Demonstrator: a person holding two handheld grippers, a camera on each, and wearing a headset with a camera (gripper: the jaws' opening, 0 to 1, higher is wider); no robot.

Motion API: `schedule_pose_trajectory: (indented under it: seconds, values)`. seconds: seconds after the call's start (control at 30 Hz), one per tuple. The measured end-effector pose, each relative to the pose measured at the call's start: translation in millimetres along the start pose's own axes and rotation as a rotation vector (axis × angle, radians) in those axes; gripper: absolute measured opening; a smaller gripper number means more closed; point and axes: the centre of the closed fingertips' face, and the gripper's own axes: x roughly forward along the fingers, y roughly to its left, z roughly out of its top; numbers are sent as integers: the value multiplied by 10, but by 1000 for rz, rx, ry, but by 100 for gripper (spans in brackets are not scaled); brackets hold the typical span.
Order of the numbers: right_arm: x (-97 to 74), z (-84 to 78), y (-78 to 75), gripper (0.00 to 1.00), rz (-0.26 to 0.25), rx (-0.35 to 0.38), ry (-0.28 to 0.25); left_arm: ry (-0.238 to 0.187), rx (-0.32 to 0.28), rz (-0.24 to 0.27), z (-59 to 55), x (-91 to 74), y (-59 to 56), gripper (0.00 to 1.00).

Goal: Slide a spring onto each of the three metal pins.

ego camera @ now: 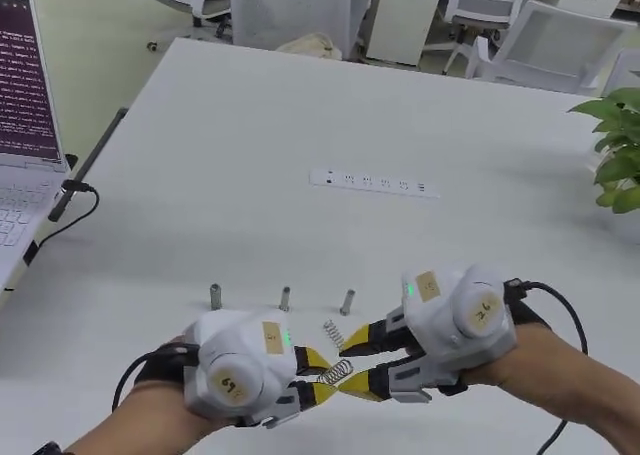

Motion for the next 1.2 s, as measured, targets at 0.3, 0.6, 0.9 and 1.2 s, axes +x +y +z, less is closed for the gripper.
schedule_pose_trajectory:
  seconds: [0.3,0.6,0.9,1.2]
  values:
    - [58,-37,67,15,28,-68,46,20,33,-31,0,45,-91,2]
    - [70,-52,93,8,38,-107,55,16,27,-39,6,30,-94,2]
    - [93,-74,85,8,30,-98,58,40,4,-30,-106,37,-89,4]
    - [77,-172,-29,8,-10,-60,58,9,-140,16,-263,-125,23,10]
